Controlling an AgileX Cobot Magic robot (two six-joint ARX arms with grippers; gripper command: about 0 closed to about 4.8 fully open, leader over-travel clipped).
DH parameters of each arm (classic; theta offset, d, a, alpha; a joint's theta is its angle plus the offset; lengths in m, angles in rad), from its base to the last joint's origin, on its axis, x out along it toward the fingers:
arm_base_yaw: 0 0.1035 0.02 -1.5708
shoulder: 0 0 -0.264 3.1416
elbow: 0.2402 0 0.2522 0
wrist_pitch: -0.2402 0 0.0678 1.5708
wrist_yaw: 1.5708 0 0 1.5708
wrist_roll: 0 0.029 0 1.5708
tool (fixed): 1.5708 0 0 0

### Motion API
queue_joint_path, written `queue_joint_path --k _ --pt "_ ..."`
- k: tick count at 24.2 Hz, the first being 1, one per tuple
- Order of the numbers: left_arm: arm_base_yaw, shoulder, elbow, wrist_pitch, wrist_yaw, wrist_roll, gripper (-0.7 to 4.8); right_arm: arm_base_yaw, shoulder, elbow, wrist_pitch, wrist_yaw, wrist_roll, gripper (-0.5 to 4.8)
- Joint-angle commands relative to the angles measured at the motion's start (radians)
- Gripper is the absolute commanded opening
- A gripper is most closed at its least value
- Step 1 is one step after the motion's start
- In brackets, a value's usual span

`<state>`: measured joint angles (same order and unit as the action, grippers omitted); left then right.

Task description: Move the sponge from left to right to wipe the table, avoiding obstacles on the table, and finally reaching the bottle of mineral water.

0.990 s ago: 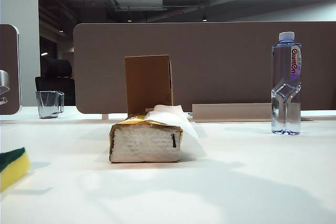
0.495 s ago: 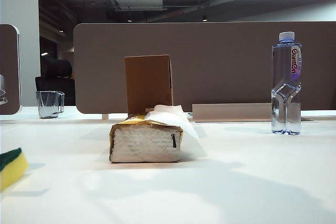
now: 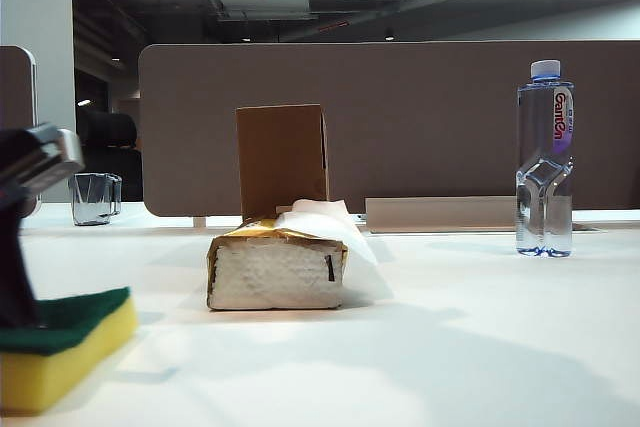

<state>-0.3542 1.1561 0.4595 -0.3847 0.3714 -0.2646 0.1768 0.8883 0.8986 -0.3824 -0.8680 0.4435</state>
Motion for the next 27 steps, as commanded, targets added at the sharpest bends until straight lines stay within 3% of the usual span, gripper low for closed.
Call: queue_joint_path --k 1,14,19,27 --pt "-0.040 0.042 -0.003 0.060 0.007 -0.054 -0.06 0.001 -0.003 0.004 0.013 -0.010 -0.006 3.64" --pt "-0.230 0.142 0.002 0.270 0.007 -0.229 -0.06 0.000 -0.003 0.004 0.013 -0.015 -0.012 3.64" --pt "-0.256 0.158 0.002 0.327 0.008 -0.270 -0.05 0.000 -0.003 0.004 0.013 -0.018 -0.025 3.64" --pt "-0.264 0.249 0.053 0.343 0.030 -0.270 -0.06 0.000 -0.003 0.004 0.012 -0.019 -0.025 3.64"
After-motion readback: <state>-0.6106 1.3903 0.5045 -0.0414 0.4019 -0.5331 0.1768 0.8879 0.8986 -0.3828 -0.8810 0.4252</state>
